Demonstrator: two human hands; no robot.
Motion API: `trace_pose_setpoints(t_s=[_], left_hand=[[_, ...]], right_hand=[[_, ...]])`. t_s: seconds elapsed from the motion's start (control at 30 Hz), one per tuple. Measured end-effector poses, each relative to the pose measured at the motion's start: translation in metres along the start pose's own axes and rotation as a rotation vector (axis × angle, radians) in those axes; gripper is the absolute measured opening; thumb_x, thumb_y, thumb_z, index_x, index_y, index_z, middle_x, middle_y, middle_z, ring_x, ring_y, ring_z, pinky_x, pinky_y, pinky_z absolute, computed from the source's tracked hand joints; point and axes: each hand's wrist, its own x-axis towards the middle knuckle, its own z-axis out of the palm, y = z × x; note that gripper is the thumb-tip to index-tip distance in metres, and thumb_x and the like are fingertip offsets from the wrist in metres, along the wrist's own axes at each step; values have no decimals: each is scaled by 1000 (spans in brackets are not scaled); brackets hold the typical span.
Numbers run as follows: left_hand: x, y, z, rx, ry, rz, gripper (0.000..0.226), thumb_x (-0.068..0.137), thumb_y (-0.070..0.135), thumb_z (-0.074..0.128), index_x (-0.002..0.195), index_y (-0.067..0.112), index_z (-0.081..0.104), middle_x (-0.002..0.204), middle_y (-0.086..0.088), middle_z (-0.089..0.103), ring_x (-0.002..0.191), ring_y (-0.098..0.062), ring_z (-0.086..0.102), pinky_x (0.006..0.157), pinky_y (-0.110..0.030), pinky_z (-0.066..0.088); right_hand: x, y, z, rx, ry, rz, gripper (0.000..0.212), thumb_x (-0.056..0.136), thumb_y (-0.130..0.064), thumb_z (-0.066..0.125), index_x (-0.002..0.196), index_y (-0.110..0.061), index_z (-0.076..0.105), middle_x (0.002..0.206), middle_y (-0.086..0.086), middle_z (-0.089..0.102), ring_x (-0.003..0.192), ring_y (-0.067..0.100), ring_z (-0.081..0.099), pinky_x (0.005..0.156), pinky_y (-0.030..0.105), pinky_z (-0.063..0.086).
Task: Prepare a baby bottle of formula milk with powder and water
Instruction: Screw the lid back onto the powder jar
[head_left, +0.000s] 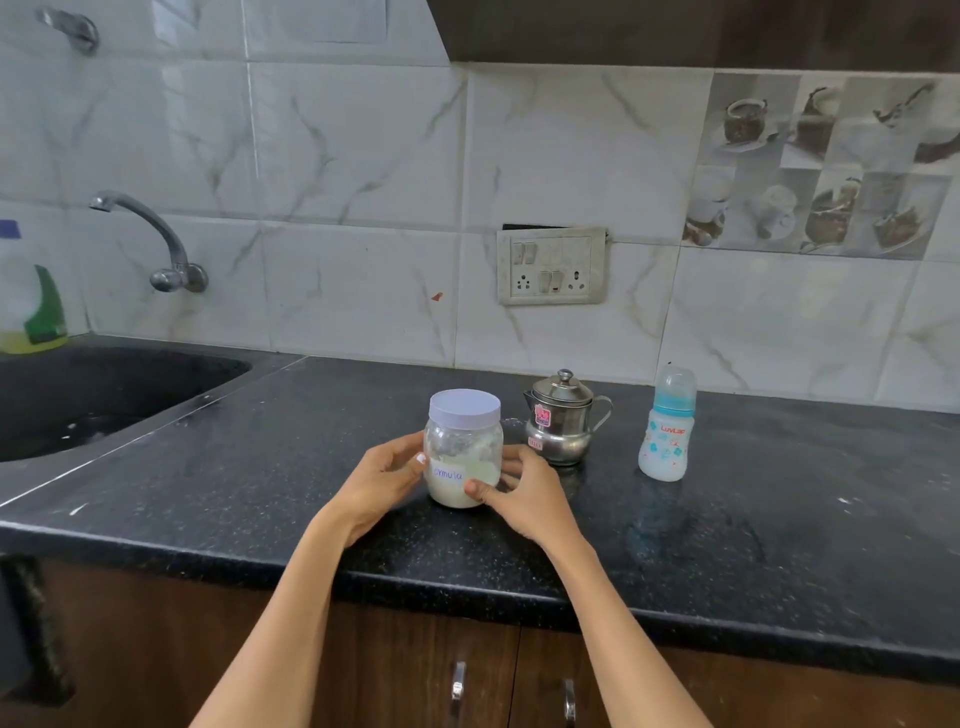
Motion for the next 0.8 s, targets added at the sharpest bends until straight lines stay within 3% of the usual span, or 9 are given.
trace_pose_setpoints(t_s=[0.1,0.2,0.3,0.47,0.63,0.8], left_hand=[[13,-3,-4,65,63,37,33,97,12,47,129,18,53,120,9,61,110,-2,57,81,-12,49],[29,-10,-10,84,91,48,35,97,14,48,132,16,52,129,3,58,122,-12,51,100,-28,43],[45,-15,-17,85,111,29,37,98,13,46,135,15,49,133,-1,56,125,-17,49,105,-37,41],[70,-24,-30,69,113,-13,39,97,11,46,137,13,47,134,-3,54,126,-21,49,96,-33,46],[89,-28,-37,66,133,-22,38,98,10,45,135,9,48,135,-7,54,126,-23,49,99,-35,45],[98,-34,-36,77,182,-9,38,98,6,43,136,8,47,132,-5,54,124,-19,49,87,-23,47]], right_hand=[[22,0,3,-35,-43,24,64,72,-25,81,126,-9,49,128,8,61,118,21,58,101,40,47],[44,0,9,-62,-64,25,64,72,-22,81,125,-6,49,128,10,61,117,21,59,101,38,47],[62,0,15,-79,-67,39,64,73,-23,80,127,-6,49,129,10,60,118,21,58,102,40,46],[87,4,25,-48,-70,39,62,74,-20,79,127,-5,49,130,11,59,120,22,57,103,42,45],[107,9,31,-22,-79,56,61,75,-20,78,127,-7,49,131,12,59,120,23,57,104,44,44],[120,20,37,27,-74,42,58,77,-16,76,127,-6,50,131,12,58,122,24,55,105,44,43]])
